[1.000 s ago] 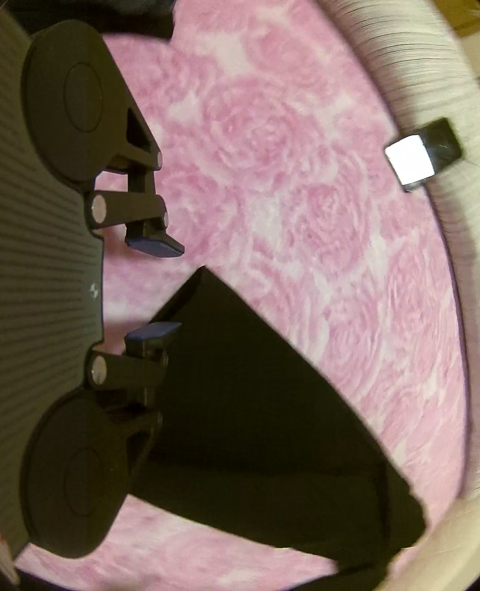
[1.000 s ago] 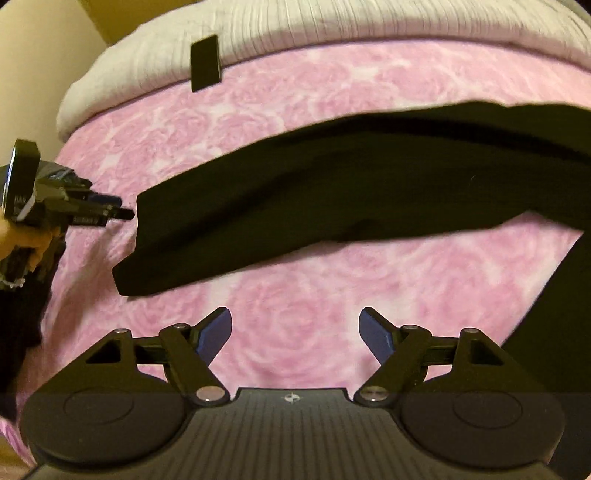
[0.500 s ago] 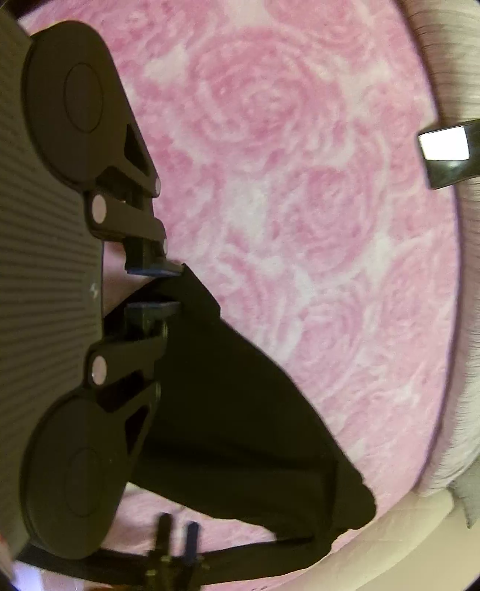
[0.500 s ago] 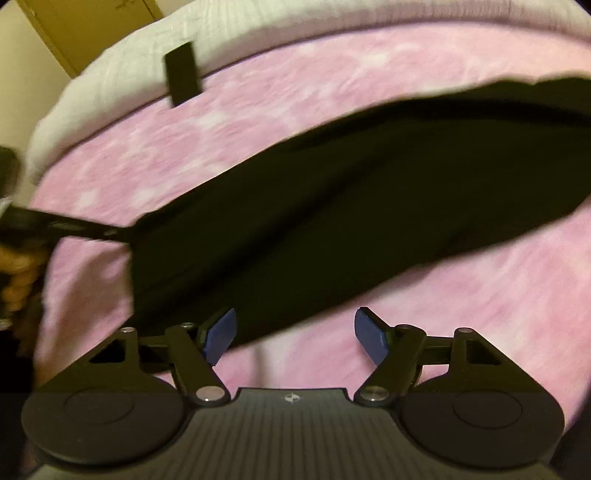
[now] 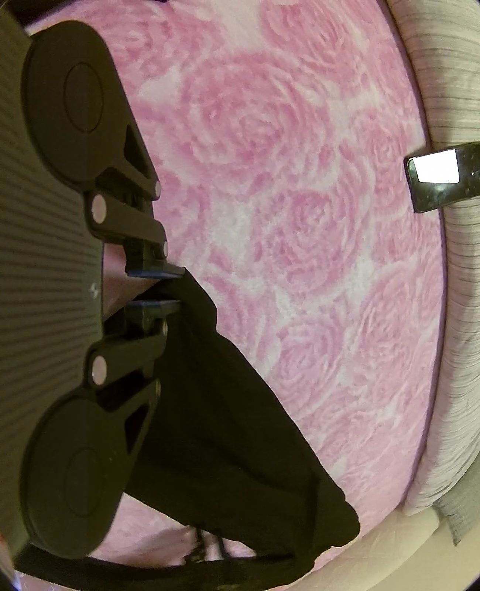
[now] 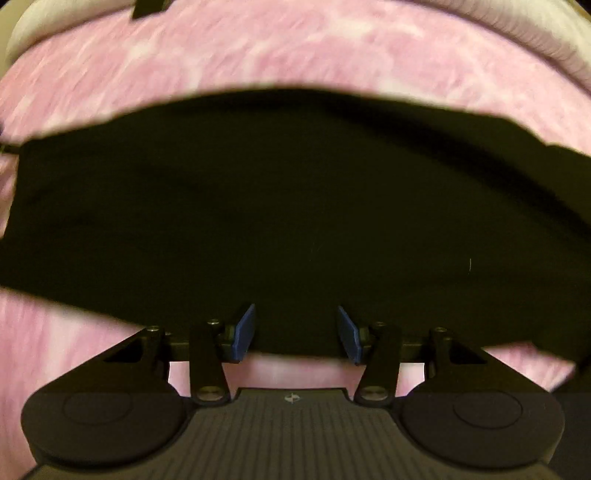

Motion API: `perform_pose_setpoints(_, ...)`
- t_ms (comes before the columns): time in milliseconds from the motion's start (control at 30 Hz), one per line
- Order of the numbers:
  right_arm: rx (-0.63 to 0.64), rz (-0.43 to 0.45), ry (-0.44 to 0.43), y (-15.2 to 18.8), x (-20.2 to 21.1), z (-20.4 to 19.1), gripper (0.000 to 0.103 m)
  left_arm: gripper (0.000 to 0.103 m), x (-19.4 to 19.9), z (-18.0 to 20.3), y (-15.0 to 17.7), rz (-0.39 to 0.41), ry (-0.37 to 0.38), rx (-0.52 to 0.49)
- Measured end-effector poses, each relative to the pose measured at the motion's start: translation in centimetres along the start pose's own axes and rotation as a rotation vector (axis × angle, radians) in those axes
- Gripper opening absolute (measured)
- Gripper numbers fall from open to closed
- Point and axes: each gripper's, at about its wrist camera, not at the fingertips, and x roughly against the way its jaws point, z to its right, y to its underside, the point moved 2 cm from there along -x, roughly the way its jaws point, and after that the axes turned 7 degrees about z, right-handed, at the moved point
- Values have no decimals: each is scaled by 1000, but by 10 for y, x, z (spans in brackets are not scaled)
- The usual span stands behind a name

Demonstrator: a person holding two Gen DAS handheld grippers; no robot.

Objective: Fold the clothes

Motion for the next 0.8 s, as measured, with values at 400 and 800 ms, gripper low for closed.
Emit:
perform_pose_setpoints(400, 82, 127, -78, -17, -13, -42, 45, 7, 5, -13, -2, -13, -71, -2)
perform_pose_setpoints(800, 91, 143, -97, 5, 23, -111, 46, 22, 1, -2, 16, -83, 159, 142)
